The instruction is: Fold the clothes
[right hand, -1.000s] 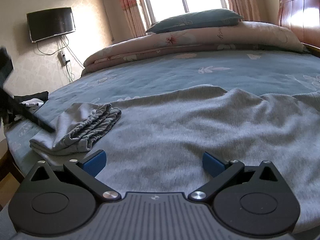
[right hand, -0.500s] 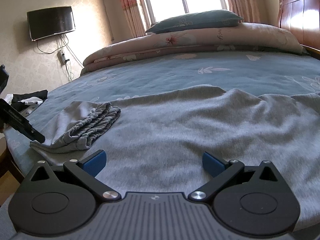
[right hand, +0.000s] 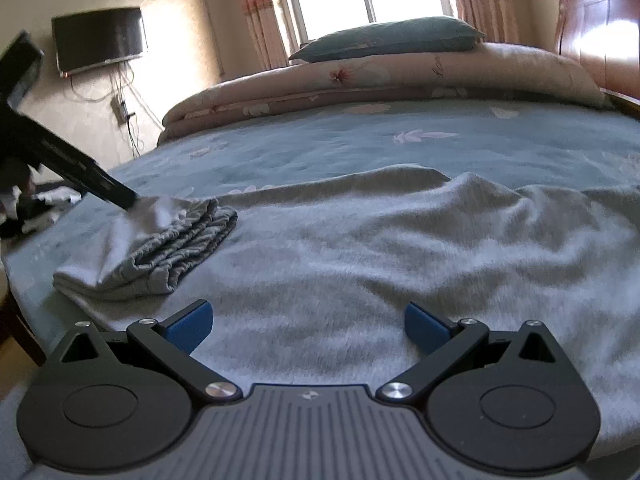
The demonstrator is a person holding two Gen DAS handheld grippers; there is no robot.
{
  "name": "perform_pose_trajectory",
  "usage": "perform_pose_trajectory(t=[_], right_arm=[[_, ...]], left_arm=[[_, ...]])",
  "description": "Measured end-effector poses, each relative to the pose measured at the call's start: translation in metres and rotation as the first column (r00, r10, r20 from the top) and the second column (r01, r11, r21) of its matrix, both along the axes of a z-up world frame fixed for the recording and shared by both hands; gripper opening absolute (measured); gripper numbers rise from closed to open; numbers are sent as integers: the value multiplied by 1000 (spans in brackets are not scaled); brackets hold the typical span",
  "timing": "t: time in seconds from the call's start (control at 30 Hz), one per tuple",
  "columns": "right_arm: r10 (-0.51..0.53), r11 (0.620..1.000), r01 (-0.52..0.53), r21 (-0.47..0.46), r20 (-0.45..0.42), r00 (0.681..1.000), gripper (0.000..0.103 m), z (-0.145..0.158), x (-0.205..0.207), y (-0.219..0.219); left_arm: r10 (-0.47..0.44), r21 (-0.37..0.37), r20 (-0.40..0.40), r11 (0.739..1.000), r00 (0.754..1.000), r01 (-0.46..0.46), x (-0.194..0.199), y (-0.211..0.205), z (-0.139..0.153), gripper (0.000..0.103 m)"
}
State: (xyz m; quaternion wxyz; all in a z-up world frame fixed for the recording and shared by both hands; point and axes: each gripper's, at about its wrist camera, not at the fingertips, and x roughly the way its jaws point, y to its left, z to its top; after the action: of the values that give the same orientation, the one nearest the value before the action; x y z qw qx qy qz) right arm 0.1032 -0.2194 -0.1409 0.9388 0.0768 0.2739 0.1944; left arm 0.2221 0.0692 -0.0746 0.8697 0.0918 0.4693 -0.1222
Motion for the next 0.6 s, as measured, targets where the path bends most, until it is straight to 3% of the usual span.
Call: perform_pose_trajectory(t=[0.17,0.37,0.6], right_arm=[[-3,999,3,43,-9,1000,103,0,1,-4],[-1,1000,1,16,-2,1000,103,0,1,0],[-2,1000,2,24,-4,1000,103,0,0,-2]], left_arm=[[-23,-17,-27,1000,999,22,-4,-34,-16,74],[-138,-19,18,990,990,139,-11,-79,-15,74],[-100,-95,-69,991,993,93,5,-98,-44,78]])
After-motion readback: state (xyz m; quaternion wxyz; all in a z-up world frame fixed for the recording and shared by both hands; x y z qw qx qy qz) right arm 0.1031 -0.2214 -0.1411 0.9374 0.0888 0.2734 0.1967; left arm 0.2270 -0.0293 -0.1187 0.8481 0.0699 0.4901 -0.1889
